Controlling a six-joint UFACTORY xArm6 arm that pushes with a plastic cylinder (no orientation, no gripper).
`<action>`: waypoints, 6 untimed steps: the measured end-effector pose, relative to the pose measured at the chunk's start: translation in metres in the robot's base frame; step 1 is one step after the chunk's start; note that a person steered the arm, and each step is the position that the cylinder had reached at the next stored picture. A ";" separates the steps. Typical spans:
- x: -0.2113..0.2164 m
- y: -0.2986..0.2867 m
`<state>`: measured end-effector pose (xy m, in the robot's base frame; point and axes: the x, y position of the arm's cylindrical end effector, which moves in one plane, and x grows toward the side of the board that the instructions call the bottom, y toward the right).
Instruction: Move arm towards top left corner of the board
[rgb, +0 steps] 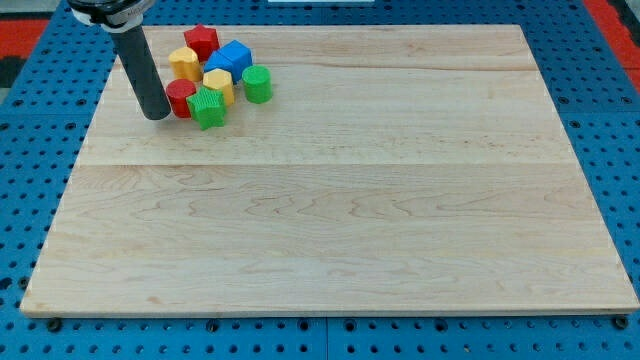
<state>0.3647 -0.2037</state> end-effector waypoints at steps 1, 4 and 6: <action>0.000 0.000; 0.008 -0.025; -0.053 -0.033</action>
